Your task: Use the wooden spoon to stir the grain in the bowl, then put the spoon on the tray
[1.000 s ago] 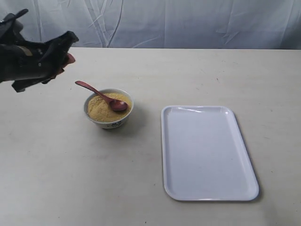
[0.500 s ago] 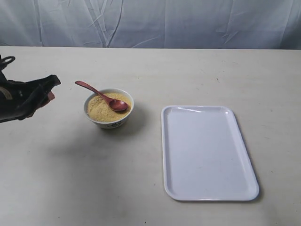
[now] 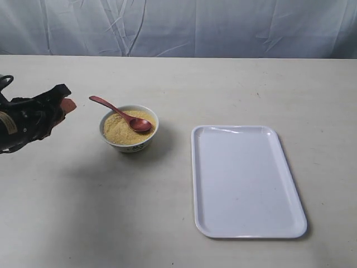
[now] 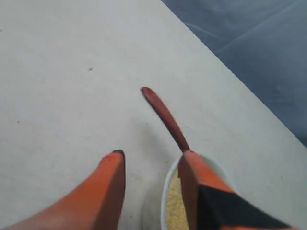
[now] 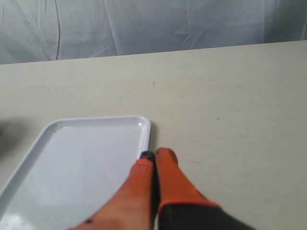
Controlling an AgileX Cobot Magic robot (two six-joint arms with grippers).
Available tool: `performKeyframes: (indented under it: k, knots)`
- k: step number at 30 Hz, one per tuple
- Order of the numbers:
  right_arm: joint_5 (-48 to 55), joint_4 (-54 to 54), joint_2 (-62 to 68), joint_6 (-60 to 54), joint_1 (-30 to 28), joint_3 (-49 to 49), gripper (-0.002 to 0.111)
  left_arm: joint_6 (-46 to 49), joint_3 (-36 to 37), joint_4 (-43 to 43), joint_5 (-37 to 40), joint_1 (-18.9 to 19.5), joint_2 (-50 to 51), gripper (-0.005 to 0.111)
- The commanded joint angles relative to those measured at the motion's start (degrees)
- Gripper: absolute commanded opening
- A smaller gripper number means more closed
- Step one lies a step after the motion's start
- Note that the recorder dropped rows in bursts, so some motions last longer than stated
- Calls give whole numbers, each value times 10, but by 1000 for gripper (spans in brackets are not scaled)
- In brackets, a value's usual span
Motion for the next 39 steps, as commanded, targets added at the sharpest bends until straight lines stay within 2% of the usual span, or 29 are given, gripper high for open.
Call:
performKeyframes:
  k: [1, 4, 9, 12, 14, 16, 26, 35, 39]
  knots:
    - [-4, 0, -3, -2, 1, 1, 0, -99, -3, 44, -99, 29, 70, 38]
    - [-4, 0, -3, -2, 1, 1, 0, -156, -16, 85, -170, 46, 117, 38]
    - [-4, 0, -3, -2, 1, 1, 0, -177, -51, 90, -211, 53, 181, 39]
    - [-4, 0, -3, -2, 1, 1, 0, -216, -75, 98, -250, 53, 210, 48]
    - [-4, 0, -3, -2, 1, 1, 0, -223, -91, 112, -250, 53, 224, 56]
    - [-4, 0, -3, -2, 1, 1, 0, -223, -104, 124, -257, 53, 235, 59]
    - [-4, 0, -3, -2, 1, 1, 0, -257, -162, 131, -258, 53, 286, 59]
    - [-4, 0, -3, -2, 1, 1, 0, -313, -203, 171, -266, 53, 326, 59]
    - [-4, 0, -3, -2, 1, 1, 0, -327, -207, 192, -274, 53, 335, 55]
